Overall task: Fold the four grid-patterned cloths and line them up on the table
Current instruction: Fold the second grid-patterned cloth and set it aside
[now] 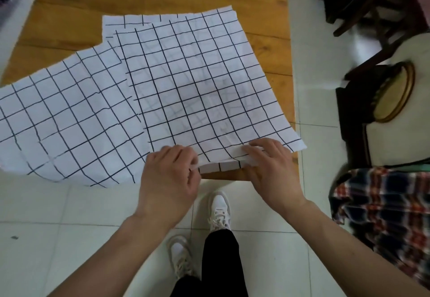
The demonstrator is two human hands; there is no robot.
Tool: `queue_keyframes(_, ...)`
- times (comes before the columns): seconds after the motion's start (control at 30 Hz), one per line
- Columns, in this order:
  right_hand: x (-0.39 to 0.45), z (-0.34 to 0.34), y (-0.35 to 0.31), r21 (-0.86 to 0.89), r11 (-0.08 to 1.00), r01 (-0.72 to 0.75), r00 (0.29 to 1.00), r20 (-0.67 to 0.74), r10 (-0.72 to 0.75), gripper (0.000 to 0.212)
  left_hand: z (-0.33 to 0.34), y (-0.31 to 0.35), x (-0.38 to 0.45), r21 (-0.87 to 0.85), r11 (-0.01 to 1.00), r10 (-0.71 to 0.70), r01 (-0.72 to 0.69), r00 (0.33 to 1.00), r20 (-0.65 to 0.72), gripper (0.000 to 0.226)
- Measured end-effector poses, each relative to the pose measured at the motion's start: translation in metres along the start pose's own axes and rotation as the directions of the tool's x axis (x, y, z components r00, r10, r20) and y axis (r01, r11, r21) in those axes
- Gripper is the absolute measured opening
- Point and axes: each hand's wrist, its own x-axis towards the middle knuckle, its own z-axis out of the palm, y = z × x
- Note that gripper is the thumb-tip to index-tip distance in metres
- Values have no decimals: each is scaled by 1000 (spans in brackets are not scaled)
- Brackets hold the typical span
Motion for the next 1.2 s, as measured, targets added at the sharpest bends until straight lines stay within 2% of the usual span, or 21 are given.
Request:
queue_keyframes(0.2, 12, -30, 2, -65, 998, -21, 998, 59, 25, 35, -49, -27, -2, -30, 999, -39, 39, 999, 25, 15)
queue_keyframes(0.33, 16, -43, -11, -64, 998, -10, 996, 89, 15, 18, -80, -44, -9, -45, 998, -49, 50, 998, 24, 18)
queue_keyframes(0.47, 18, -61, -36, -65, 998, 8, 995, 103, -2, 12, -106, -58, -18, -15, 998, -55, 55, 998, 6, 16)
queue_keyframes(0.57, 19, -75, -52, -40, 999, -17, 993, 116, 21, 11, -125, -64, -26, 8, 997, -79, 79, 997, -3, 8)
queue_keyframes(0.7, 17, -88, -68, 4, 999, -46, 988, 151, 45, 14, -147, -71, -32, 8, 999, -52, 52, 998, -34, 19)
queue_keyframes(0.97, 47, -95, -84, 15, 997, -71, 996, 58, 70, 5, -156, -93, -6, -12, 995, -101, 101, 993, -55, 8)
queue_keyframes(1.2, 96, -85, -68, 45, 991, -125, 990, 73, 121, 7, -139, -104, 47, 37, 995, -90, 93, 993, -76, 17)
